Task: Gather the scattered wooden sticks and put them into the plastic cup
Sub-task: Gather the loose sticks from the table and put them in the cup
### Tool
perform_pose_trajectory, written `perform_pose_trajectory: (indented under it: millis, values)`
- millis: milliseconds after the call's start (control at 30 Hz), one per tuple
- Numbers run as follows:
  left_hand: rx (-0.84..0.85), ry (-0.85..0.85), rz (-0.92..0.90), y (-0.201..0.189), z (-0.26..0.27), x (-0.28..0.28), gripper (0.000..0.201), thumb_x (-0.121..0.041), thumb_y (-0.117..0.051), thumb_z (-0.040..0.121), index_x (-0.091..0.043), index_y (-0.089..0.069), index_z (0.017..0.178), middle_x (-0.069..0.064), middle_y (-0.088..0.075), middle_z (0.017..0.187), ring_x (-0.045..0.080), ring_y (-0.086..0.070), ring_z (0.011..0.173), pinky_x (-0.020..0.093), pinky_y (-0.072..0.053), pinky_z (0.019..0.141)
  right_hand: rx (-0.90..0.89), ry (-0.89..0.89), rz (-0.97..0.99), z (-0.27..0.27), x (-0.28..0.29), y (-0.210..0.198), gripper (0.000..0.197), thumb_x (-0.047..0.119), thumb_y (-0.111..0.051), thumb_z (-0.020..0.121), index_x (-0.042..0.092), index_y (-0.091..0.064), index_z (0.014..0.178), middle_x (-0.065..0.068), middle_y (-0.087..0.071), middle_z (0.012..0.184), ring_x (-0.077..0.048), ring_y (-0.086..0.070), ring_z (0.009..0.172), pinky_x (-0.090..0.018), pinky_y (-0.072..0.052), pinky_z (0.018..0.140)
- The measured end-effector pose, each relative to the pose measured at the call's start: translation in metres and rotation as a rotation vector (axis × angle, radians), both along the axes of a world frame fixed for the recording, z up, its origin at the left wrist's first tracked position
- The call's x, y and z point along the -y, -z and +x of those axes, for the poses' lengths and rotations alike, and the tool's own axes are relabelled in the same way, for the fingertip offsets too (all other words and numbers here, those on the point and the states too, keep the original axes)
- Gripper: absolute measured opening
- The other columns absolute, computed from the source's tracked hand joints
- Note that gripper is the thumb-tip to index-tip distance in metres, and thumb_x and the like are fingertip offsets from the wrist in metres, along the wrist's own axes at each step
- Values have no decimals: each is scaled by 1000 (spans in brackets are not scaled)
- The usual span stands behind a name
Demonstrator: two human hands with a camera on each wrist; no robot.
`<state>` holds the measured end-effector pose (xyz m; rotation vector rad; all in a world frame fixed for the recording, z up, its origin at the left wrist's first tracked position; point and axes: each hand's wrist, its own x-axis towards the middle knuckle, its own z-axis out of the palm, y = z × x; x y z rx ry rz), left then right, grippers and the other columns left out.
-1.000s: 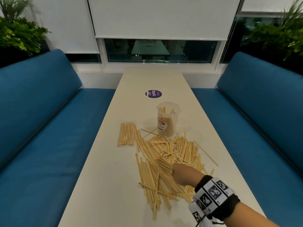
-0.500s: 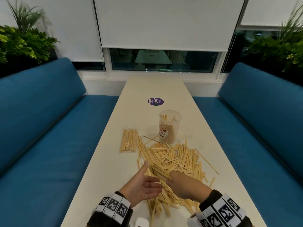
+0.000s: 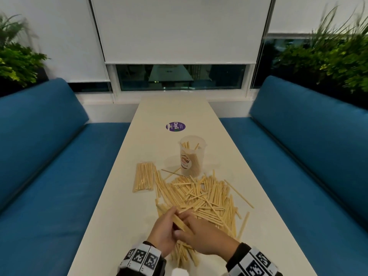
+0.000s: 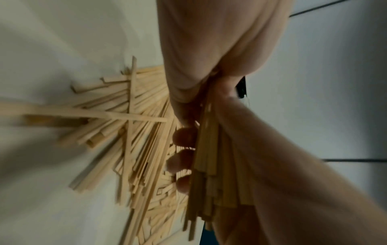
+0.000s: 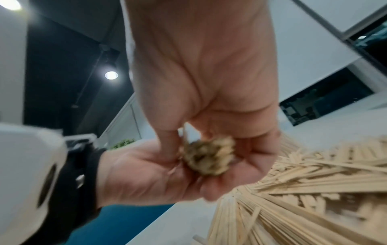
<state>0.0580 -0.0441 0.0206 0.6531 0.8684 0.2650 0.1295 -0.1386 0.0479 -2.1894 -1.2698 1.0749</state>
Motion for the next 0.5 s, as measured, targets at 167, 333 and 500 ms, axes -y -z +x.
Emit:
perform_pose_trajectory:
  millis: [167, 333, 500]
  values:
    - [4, -249, -137, 8, -24, -15, 31, -17, -38, 100, -7, -42, 71, 8, -42, 55, 23, -50, 63, 39, -49, 62, -49, 7, 13, 17, 7, 11, 42, 53, -52, 88, 23, -58, 116, 5, -60, 99, -11, -55, 87, -25, -43, 74]
    - [27, -300, -171, 25, -47, -34, 32, -21, -38, 100, -11, -38, 69, -2, -32, 33, 12, -34, 25, 20, -40, 35, 360, 46, -52, 19, 6, 39, 53, 49, -61, 83, 16, -49, 124, -3, -52, 121, -18, -49, 107, -28, -41, 87]
    - [68, -300, -183, 30, -57, -37, 29, -22, -44, 98, -10, -42, 72, -4, -30, 35, 6, -29, 26, 15, -35, 31, 543, -71, -87, 3, -3, 54, 51, 38, -62, 84, 11, -44, 124, -8, -49, 124, -25, -47, 113, -33, -39, 92]
